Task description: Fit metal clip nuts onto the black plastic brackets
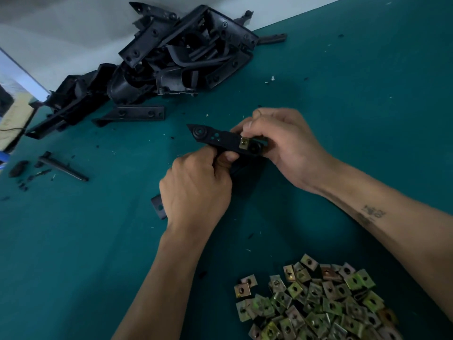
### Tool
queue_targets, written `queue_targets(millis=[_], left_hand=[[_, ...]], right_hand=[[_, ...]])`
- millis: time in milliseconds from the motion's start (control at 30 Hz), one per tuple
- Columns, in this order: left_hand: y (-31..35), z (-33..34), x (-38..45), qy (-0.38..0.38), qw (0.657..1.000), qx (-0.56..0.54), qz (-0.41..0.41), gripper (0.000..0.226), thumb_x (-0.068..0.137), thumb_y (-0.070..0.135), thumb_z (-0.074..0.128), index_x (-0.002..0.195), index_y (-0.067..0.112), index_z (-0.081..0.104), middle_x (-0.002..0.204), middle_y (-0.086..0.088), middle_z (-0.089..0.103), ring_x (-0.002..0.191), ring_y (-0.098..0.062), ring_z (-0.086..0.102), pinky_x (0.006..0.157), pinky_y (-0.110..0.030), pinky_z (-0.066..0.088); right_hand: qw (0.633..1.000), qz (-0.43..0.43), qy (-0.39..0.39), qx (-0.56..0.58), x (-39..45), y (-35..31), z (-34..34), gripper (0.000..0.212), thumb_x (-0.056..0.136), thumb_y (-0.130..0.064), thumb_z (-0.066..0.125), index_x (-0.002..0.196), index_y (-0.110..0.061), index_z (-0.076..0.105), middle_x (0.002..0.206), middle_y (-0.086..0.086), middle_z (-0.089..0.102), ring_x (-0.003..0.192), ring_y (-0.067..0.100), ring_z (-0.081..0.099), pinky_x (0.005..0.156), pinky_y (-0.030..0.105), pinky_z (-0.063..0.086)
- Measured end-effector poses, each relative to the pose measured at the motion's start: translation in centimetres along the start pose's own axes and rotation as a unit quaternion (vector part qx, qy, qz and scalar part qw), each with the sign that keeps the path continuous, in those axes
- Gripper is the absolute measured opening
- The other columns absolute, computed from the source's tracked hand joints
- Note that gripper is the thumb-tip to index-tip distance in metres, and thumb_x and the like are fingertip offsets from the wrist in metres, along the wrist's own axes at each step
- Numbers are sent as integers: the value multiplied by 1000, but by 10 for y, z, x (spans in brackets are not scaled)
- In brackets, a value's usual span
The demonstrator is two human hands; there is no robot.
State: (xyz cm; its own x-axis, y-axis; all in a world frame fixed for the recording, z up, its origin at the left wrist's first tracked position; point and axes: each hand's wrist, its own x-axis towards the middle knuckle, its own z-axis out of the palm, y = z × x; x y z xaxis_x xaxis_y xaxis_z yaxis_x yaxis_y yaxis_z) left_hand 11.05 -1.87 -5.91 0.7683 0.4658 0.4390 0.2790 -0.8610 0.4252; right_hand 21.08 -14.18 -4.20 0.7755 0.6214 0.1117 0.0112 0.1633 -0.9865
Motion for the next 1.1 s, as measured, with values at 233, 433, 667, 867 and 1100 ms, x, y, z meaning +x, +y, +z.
queue_targets(millis=[233,433,667,867,1100], left_hand=[[-3,2,1,17,999,21,-27,39,94,52,47,74,19,56,71,-8,64,68,-43,54,57,-36,33],[-8,4,4,-5,1000,4,-26,40,94,54,44,71,22,49,76,-11,65,73,-44,55,60,-38,34],[-1,3,2,-13,1000,-2,0,48,100,55,26,62,25,25,61,4,39,62,-31,36,57,-38,29],[3,0,0,-36,999,0,39,52,103,49,25,59,21,25,56,6,34,50,-24,32,53,-35,21],[2,0,-1,-43,998,-23,46,51,105,45,26,59,23,22,58,4,34,52,-25,35,54,-36,26]], right_hand=[[1000,12,-25,-9,-1,-1,-3,31,88,-29,60,59,-24,69,98,27,69,95,37,65,98,63,49],[999,40,-27,12,-8,-2,-9,17,91,-21,66,75,-16,71,92,16,69,91,23,67,98,59,51],[996,39,-30,-79,-83,-5,-44,24,96,-5,63,115,-17,71,115,4,72,111,18,69,104,32,50],[941,22,-129,-313,-140,-27,-54,10,84,-38,78,94,-41,79,101,-6,66,80,21,61,64,26,48],[891,66,-172,-414,-131,-39,-40,20,79,-22,85,83,-39,76,98,-13,58,81,13,58,61,21,43]])
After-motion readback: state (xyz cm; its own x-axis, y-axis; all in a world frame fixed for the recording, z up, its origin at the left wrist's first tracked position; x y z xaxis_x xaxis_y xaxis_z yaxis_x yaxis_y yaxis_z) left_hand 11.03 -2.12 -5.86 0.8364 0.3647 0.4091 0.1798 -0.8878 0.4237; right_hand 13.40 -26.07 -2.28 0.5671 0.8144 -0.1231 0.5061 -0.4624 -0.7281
